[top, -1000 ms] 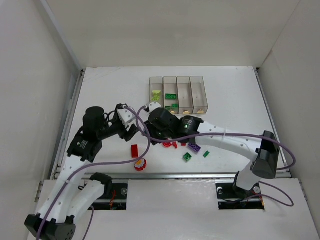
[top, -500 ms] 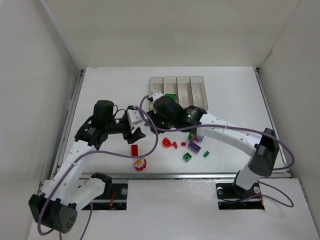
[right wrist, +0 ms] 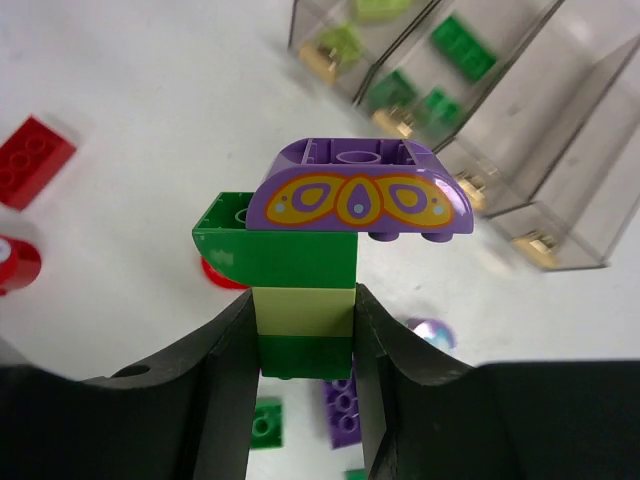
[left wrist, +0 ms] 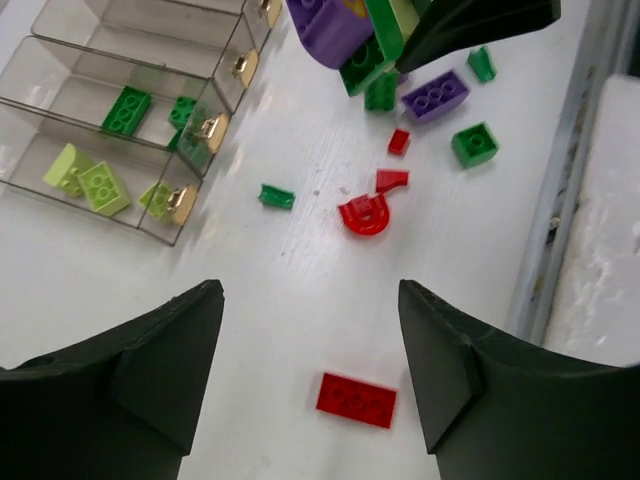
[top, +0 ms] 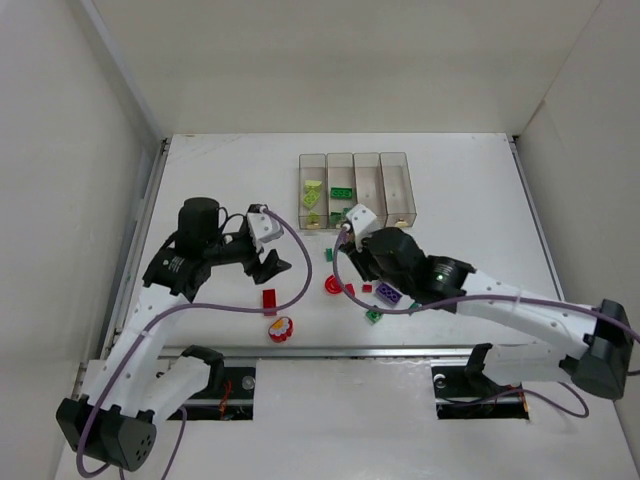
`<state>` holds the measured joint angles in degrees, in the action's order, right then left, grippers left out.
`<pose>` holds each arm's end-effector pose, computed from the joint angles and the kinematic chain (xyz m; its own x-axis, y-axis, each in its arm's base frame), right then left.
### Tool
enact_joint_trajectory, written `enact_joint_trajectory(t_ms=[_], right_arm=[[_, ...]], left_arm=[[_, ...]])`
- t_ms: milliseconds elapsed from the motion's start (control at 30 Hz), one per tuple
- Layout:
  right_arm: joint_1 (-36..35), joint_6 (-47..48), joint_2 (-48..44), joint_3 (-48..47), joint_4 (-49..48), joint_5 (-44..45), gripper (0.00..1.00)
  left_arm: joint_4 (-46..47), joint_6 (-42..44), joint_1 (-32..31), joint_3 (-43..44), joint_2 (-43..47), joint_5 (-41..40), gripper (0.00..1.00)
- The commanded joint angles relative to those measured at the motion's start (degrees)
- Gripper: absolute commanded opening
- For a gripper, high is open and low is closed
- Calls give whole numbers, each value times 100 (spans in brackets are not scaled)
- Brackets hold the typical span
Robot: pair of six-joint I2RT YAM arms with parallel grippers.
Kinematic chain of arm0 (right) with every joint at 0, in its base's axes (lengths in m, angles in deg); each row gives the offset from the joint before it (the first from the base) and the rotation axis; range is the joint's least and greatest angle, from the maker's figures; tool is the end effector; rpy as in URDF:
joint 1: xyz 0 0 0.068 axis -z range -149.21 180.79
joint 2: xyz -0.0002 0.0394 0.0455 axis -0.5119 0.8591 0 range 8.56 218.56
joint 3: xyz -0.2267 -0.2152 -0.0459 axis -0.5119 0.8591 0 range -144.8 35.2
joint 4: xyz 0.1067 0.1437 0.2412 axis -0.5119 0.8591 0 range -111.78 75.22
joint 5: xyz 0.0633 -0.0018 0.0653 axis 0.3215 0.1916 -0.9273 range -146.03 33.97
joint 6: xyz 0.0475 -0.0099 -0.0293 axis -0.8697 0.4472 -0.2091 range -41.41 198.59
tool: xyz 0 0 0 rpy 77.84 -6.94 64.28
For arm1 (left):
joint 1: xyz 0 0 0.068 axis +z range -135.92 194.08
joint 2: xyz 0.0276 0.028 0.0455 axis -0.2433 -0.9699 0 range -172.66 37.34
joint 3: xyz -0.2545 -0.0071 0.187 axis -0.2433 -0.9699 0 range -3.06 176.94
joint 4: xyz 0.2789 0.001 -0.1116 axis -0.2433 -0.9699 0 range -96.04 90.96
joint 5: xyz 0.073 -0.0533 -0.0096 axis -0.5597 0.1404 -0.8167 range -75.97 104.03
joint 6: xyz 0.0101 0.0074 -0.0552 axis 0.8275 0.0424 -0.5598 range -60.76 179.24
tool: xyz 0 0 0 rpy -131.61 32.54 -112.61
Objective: Sort the legos into containers by color
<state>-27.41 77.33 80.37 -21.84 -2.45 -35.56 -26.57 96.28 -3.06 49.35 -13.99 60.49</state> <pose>0.1739 0.2543 0.3291 -0.3096 -0.4601 -0.8321 -0.6370 0.7501 -0.1778 0.1855 -0.0873 0.3745 0.1560 0.3862 -0.9091 0.9135 0.2936 0.2815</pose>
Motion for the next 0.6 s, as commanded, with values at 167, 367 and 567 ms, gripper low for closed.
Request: enact_joint_trajectory(t_ms=[167,367,567], right_arm=[[-52,1434,-984,536,-2029,774,0],[-52,1435,-1099,351,-2030,581,0],[-52,1374,-1161,298,-2030,503,0]], left_arm=[[1373,-2585,-218,936,-1243,971,86],[1888,-4183,-465,1975,-2153,1375,90],[1901,-4766,-957,2441,-2320,497,95]])
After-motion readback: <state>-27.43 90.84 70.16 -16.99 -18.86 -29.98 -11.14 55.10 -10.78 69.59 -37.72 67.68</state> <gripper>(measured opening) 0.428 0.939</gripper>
